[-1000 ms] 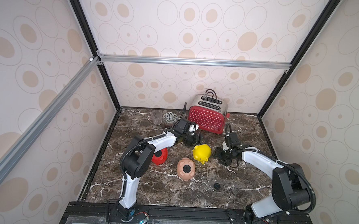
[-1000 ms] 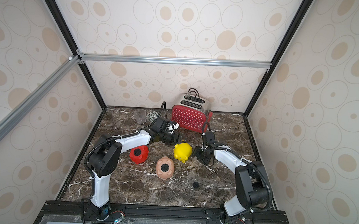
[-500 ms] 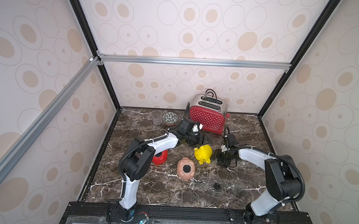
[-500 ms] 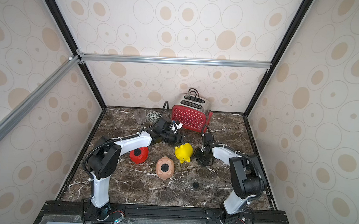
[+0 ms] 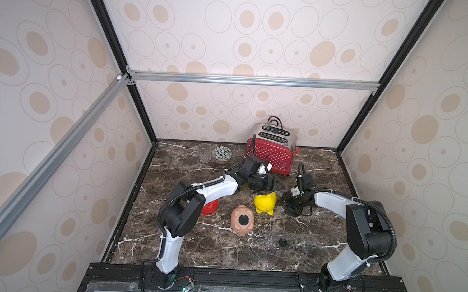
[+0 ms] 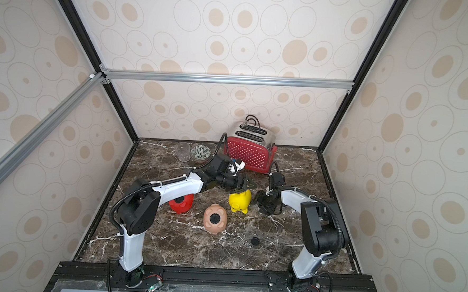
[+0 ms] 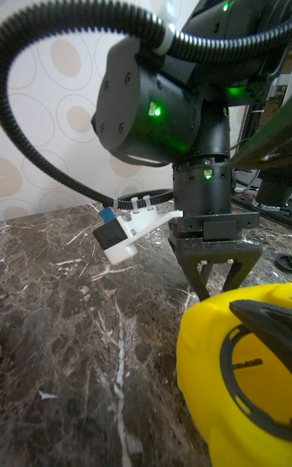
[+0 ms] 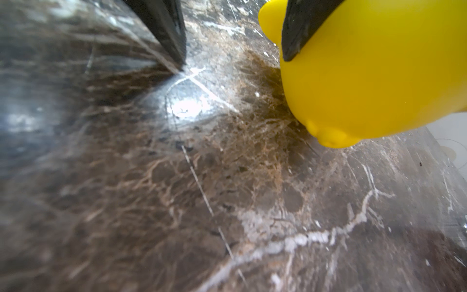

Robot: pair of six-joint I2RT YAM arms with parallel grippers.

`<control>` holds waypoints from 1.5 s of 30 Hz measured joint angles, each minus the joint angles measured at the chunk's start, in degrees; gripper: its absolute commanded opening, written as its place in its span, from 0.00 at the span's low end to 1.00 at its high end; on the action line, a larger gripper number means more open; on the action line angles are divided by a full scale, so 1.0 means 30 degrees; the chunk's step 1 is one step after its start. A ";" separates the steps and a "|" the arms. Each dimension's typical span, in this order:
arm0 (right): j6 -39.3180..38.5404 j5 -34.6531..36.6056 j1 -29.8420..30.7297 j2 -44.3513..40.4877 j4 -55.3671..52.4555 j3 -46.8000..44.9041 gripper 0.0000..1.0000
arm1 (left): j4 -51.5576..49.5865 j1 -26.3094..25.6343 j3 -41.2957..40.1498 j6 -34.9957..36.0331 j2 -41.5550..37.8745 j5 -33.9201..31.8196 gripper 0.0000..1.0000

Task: Close piggy banks
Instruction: Turn over the piggy bank at the center of the board.

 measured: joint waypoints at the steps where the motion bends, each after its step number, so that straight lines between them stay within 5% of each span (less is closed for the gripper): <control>1: -0.0007 -0.0073 -0.0087 0.0000 0.0058 -0.0044 0.62 | -0.0058 -0.0073 0.0051 0.0000 0.0000 -0.0058 0.82; 23: -0.1821 0.0503 -0.0874 -0.3024 -0.1632 -0.0867 0.63 | -0.4532 -0.0015 0.2499 0.3169 -0.0474 -0.1370 0.87; 29: -0.2470 0.0146 -0.0823 -0.4641 -0.2149 -0.1872 0.53 | -0.4787 0.0364 0.2229 0.3366 -0.1129 -0.1829 0.87; 38: -0.3024 -0.0109 0.1705 -0.6062 -0.2375 -0.2623 0.76 | -0.4714 0.1938 0.0481 0.3373 -0.3126 -0.2463 0.88; 45: -0.2943 0.1275 0.4328 -0.6309 -0.2827 -0.1632 0.81 | -0.4947 0.2382 -0.0168 0.3920 -0.3825 -0.3147 0.89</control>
